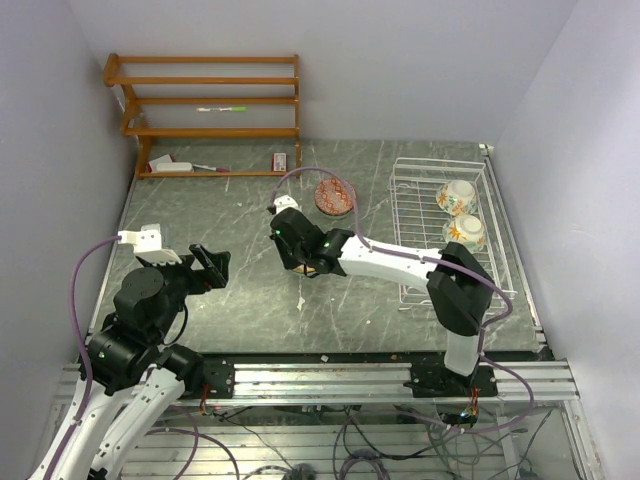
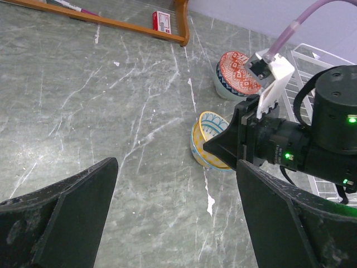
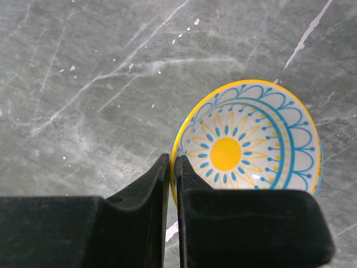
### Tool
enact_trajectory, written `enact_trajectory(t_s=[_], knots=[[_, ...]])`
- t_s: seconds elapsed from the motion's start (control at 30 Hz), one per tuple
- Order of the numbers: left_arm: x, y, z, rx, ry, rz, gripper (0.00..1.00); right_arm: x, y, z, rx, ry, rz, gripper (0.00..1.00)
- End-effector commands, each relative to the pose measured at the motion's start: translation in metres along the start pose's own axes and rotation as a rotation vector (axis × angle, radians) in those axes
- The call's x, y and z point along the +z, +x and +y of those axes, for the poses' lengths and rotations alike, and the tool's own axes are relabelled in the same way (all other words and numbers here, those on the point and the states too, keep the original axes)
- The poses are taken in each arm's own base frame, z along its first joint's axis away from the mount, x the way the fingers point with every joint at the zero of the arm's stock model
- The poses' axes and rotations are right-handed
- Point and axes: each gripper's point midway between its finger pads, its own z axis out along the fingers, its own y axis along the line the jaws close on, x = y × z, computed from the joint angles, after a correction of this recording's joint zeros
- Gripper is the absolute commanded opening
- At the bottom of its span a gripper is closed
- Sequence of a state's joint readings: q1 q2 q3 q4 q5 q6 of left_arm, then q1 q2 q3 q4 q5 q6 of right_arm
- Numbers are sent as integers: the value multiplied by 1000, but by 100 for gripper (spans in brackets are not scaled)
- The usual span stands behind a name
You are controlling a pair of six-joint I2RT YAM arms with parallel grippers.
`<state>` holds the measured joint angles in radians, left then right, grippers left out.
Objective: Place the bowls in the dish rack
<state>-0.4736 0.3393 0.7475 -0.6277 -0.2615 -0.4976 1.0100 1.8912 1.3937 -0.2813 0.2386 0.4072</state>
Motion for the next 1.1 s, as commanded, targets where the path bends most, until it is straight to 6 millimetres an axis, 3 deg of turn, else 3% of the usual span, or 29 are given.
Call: enact_trajectory(t_s=[0.0, 0.23, 0.53, 0.73, 0.9, 1.07], knots=[[-5, -11, -4, -8, 14, -33, 98, -20, -22, 2, 8, -16, -75, 2], [-4, -10, -4, -6, 12, -29, 98, -44, -30, -2, 23, -29, -136, 0], [-4, -11, -3, -10, 9, -31, 98, -78, -48, 15, 29, -176, -227, 0], [-4, -11, -3, -9, 9, -32, 98, -98, -66, 8, 57, -177, -325, 0], [-4, -11, -4, -8, 11, -31, 98, -121, -87, -14, 104, -175, -402, 0], [-5, -10, -4, -8, 15, -30, 98, -141, -106, -72, 208, -145, -463, 0]])
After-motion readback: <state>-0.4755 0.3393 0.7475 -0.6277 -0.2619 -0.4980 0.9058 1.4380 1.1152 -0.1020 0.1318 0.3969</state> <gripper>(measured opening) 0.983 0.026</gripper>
